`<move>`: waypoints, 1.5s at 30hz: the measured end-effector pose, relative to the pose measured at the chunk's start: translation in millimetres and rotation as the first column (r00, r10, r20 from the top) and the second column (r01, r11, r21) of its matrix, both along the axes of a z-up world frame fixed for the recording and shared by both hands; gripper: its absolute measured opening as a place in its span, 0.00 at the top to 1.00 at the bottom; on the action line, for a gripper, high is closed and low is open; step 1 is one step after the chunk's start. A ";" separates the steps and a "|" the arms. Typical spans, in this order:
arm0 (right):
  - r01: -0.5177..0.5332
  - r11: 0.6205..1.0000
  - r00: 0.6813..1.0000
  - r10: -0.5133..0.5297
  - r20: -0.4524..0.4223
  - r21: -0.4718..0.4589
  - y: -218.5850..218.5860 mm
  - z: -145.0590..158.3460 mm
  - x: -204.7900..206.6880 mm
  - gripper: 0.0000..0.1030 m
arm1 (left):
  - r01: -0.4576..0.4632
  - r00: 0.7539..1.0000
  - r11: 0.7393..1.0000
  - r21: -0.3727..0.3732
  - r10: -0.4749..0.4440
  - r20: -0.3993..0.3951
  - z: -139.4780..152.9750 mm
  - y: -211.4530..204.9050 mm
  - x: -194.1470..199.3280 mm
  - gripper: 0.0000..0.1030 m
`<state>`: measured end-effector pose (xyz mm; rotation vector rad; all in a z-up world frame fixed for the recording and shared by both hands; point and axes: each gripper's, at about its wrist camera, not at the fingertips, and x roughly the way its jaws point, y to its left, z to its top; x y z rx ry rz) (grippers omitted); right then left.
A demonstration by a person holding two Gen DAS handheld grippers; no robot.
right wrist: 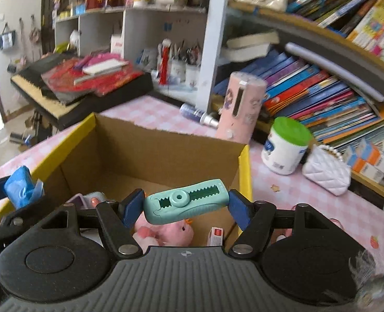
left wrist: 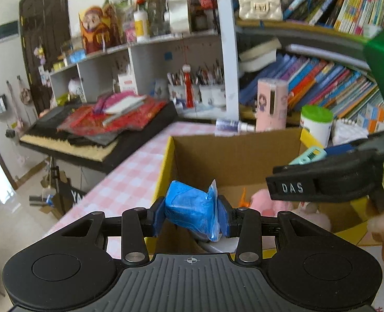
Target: Organize objects
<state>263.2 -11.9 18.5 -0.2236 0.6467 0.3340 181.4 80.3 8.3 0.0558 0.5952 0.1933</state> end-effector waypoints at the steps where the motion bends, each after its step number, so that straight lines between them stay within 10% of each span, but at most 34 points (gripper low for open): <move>1: -0.016 1.000 1.000 0.016 -0.020 -0.010 1.7 -3.0 6.2 0.34 | -0.004 1.000 1.000 -0.003 0.004 -0.021 -3.4 0.8 4.8 0.62; 16: -0.149 0.985 0.968 0.128 -0.215 -0.083 21.3 -34.4 32.9 0.34 | -0.008 0.992 1.000 0.003 0.008 -0.127 -23.6 -3.8 25.1 0.59; 22: -0.145 0.987 0.964 0.127 -0.233 -0.062 20.8 -31.7 30.5 0.30 | -0.016 0.995 1.000 -0.009 0.015 -0.103 -21.0 -1.6 19.2 0.44; 45: 0.144 0.980 0.987 -0.151 0.046 0.135 -34.6 37.9 -74.8 0.19 | -0.031 0.997 0.996 -0.082 0.037 0.075 15.5 7.2 -63.3 0.12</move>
